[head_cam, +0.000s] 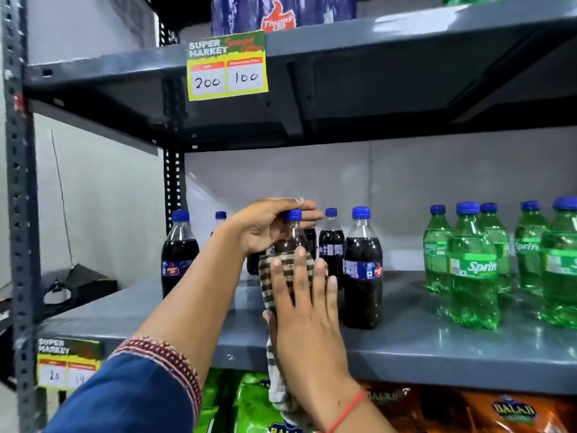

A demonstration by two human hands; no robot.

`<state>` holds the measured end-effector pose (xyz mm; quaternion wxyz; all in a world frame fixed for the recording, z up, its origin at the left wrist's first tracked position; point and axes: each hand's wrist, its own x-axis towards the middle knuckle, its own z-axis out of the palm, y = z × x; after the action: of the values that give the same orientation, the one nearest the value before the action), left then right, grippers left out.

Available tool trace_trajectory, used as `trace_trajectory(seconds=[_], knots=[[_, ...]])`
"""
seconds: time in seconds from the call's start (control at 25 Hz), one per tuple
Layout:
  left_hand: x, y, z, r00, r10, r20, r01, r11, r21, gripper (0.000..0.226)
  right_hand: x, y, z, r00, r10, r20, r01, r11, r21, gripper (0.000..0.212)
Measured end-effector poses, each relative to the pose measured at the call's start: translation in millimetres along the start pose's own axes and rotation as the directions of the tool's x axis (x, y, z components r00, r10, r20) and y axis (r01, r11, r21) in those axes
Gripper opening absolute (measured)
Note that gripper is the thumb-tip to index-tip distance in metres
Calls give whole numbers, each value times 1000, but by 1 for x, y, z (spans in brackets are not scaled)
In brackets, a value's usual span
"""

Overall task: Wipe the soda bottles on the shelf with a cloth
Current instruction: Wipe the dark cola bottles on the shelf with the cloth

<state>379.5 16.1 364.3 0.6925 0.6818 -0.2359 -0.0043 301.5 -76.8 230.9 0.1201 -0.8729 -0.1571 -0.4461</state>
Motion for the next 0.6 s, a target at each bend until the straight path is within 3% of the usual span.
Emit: trace_trajectory(seconds=[0.12, 0.36, 0.48, 0.6], knots=[[0, 0, 1, 1000, -12, 17, 12, 999, -36, 27, 12, -3, 6, 990, -50, -131, 48, 999, -21, 52], [-1, -1, -7, 999, -47, 13, 48, 998, -51, 28, 27, -2, 11, 986, -69, -151, 69, 998, -3, 66], [-1, 1, -7, 998, -58, 17, 59, 998, -12, 28, 33, 0, 10, 982, -170, -87, 181, 975, 133, 68], [-3, 1, -7, 998, -59, 5, 59, 998, 0, 28, 34, 3, 10, 972, -210, -110, 223, 966, 130, 67]])
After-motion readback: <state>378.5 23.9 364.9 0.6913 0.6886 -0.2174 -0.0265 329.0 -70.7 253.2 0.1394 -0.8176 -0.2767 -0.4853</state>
